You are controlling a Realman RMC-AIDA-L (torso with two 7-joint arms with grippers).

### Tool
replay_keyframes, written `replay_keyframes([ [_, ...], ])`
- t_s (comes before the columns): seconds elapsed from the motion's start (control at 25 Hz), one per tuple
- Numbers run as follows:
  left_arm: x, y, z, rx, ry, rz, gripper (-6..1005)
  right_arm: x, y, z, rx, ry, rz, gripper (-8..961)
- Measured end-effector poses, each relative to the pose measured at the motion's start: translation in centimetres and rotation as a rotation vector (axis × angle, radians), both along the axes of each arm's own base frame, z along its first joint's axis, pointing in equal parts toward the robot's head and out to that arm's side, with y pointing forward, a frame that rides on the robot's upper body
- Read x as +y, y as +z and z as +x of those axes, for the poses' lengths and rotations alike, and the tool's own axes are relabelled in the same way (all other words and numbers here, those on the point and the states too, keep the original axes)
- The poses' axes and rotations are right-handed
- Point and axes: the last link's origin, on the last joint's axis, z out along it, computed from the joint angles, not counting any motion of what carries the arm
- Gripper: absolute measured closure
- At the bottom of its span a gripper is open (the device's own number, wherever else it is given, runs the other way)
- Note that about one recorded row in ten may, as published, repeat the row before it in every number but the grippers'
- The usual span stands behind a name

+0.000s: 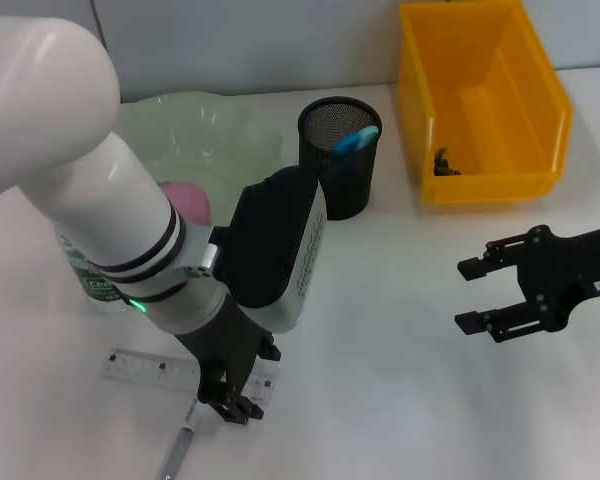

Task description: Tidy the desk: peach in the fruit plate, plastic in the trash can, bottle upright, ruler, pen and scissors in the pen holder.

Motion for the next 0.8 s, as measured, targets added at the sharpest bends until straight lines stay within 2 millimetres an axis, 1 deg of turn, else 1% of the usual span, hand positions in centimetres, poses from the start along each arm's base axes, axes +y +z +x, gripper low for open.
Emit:
replay_keyframes([
  [0.44, 0.09, -0.27, -0.08, 0.027, 0.011, -0.005, 370, -0.01, -0.09, 0.04, -0.006, 0.001, -0.005, 248],
  [0.8, 0.08, -0.27, 0.01, 0.027, 0.015, -0.005, 380, -0.52, -0.48, -0.19, -0.01, 0.018, -0.052, 248],
])
